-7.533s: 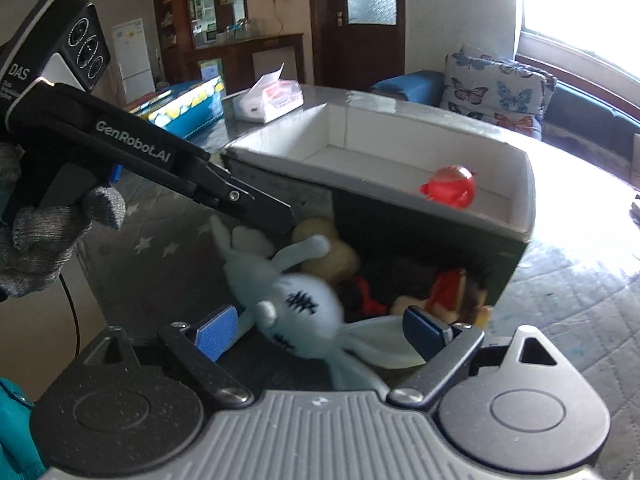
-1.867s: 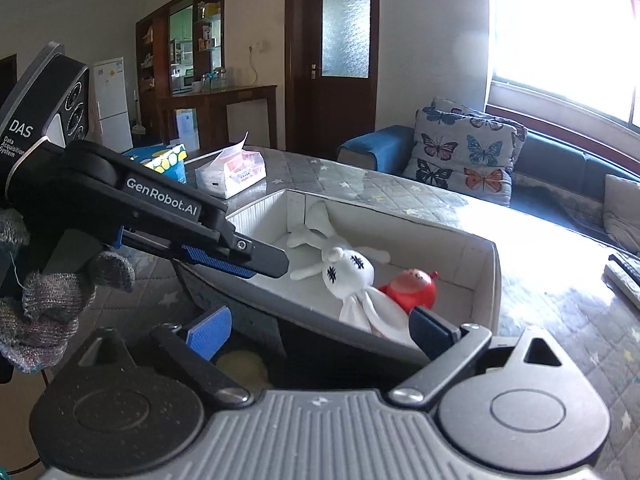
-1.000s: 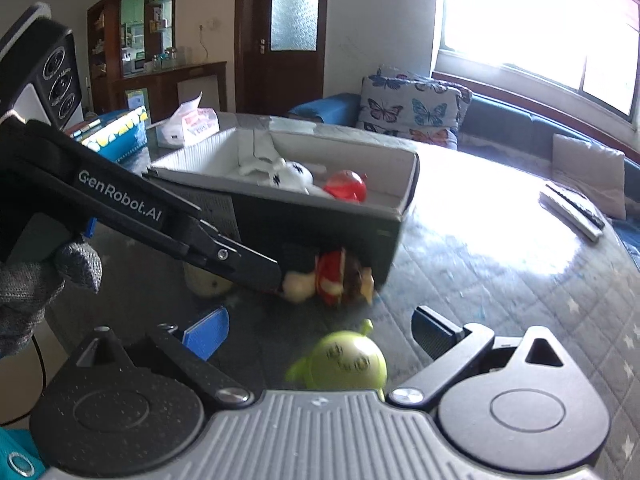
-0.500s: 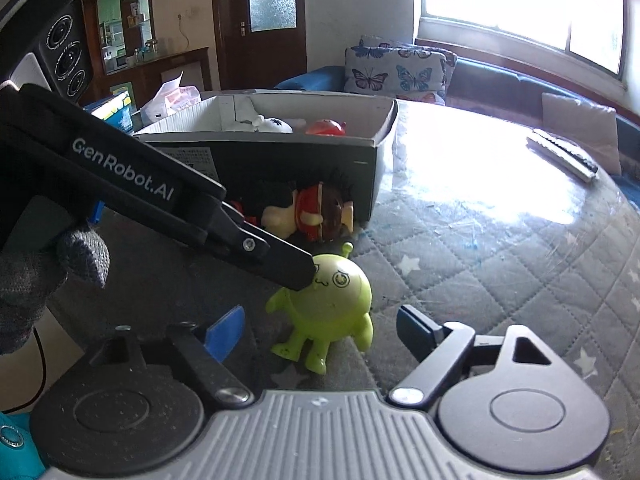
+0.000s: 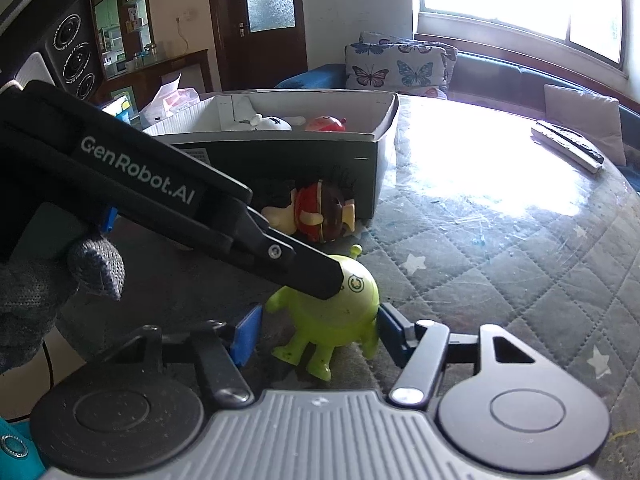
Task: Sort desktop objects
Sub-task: 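Close the left gripper around the green alien toy, then lift the green alien toy with the left gripper over the box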
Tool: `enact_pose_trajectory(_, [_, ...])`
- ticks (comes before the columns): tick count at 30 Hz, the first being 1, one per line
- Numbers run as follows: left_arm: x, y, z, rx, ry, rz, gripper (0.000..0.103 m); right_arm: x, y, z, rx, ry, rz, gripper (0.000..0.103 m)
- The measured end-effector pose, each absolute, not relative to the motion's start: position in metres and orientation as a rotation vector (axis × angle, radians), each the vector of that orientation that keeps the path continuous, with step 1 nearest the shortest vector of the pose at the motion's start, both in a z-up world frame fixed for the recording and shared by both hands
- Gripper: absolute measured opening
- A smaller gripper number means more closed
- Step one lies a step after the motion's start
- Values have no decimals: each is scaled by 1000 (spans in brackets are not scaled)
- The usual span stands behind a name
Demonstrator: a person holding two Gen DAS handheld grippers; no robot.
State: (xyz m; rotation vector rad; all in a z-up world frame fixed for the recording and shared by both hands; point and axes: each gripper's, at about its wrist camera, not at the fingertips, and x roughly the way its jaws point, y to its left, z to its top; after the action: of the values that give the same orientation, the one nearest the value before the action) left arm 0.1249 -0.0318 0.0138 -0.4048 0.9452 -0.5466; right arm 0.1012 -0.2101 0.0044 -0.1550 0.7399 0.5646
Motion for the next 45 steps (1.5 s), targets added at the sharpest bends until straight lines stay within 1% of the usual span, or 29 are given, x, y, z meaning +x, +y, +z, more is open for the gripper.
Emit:
enact_pose_trajectory(10, [133,-23,8,-483,985,-562,43,102,-211,5,-146,741,562,62])
enact_pose_trajectory(21, [143,-18,-1,-553,1005,-560,49,104,-210,4,-136,735,558,62])
enact_pose_trajectory(28, [136,-19,-1,-548,987,-559,49,102,-209,6,-135,740,563,62])
enact_pose_trajectory(32, [128,-15,11,-535,966,-549,49,98,-205,14,-154,720,581,62])
enact_pose_trajectory(37, [121,-4,38,-514,897,-532,49,100,-194,37,-183,661,611,62])
enact_pose_trajectory(45, [141,26,85,-508,787,-474,49,137,-163,78,-232,569,674,62])
